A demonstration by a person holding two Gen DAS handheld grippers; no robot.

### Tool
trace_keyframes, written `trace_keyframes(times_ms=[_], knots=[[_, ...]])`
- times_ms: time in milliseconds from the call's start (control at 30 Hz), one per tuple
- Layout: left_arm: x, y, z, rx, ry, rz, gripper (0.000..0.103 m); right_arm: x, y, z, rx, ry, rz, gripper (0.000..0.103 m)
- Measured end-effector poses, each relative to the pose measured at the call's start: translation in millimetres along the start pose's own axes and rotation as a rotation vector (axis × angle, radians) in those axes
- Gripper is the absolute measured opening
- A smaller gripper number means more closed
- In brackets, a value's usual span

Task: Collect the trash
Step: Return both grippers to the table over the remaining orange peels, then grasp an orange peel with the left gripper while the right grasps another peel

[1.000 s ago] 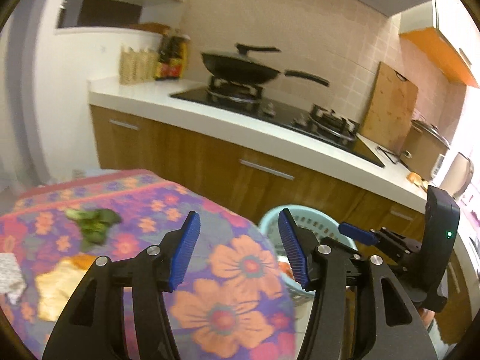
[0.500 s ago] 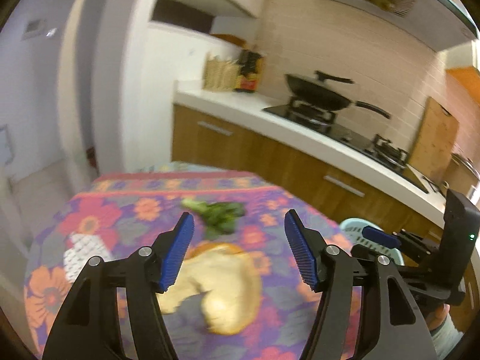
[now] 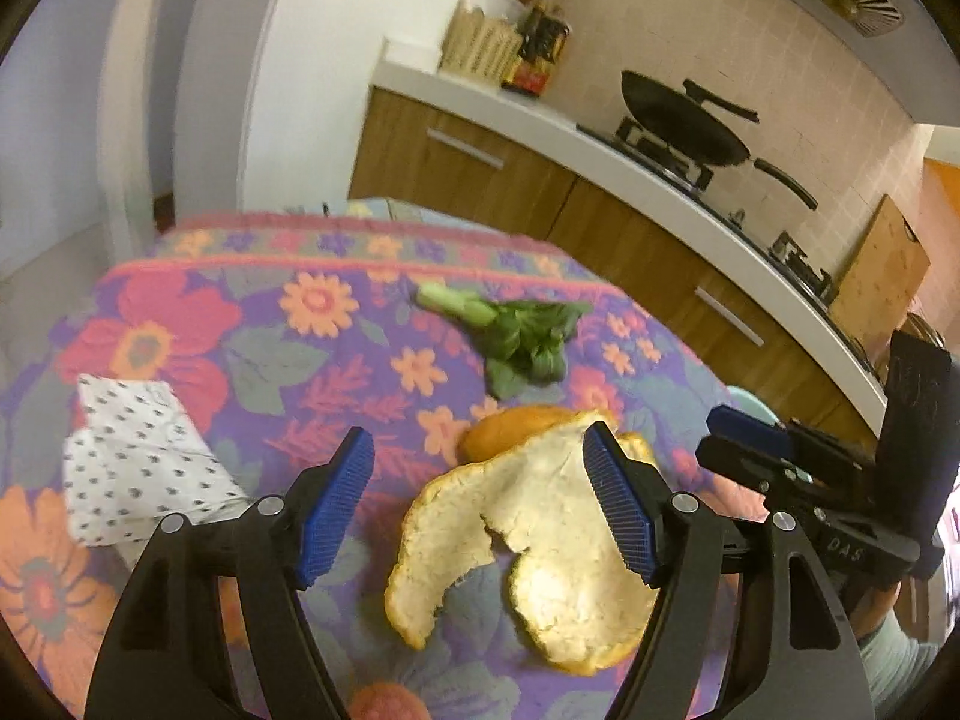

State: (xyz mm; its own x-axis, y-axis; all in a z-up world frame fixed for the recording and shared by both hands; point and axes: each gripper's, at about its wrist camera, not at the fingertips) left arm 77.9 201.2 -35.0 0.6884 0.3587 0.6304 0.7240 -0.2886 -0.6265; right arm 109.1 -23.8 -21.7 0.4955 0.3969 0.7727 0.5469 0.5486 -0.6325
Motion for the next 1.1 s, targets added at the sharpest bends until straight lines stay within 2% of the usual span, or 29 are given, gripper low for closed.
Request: trace_keyframes(times_ms=[67,200,300,367,433,467,533,600,767,933,1000,1100], knots=[[0,9,5,-0.06,-0.018,0.038,0.071,-1,7,-1,0.006,0.005,0.01,0.035],[-6,19,9,-0.128,-0.039,0.088,0.069,1,11,-2,0.012,0.002,0.008,0.035],[-12,25,7,-0.136,-0.035,0.121,0.066,4,18,-2,0.004,0.003,0.019,0.035],[-15,27,4,-0.131,-0.024,0.132,0.06,5,21,-2,0.0,0.002,0.024,0.035],[-17,28,0,-0.131,-0.016,0.142,0.042,5,22,-2,0.001,0.0,0.026,0.035],[-17,29,-2,-0.125,-0.015,0.155,0.036,5,22,-2,0.001,0.0,0.026,0.035],[-22,30,-7,-0.095,0.002,0.164,0.019,5,22,-3,0.0,0.002,0.027,0.035],[-25,28,-9,-0.08,0.009,0.162,0.011,5,22,-3,0.001,0.002,0.028,0.035],[-31,5,-7,-0.05,-0.028,0.089,0.004,6,27,2,0.001,-0.025,0.049,0.035],[-37,-29,12,0.017,-0.122,-0.06,0.003,11,36,13,0.009,-0.068,0.066,0.036],[-39,-43,22,0.001,-0.162,-0.114,0.003,12,40,17,0.021,-0.084,0.075,0.036],[-40,-54,38,0.02,-0.215,-0.179,0.003,15,51,26,0.039,-0.108,0.106,0.036]])
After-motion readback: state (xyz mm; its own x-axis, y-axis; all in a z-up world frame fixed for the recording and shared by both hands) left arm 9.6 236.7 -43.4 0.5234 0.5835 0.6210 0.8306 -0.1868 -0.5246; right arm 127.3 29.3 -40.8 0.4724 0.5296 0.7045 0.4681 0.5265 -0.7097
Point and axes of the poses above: each gripper's, at about its wrist camera, not at the fingertips, and y roughly the way its jaws point, z to its left, x to its top, and after that the axes turned 8 degrees about -y, right-handed
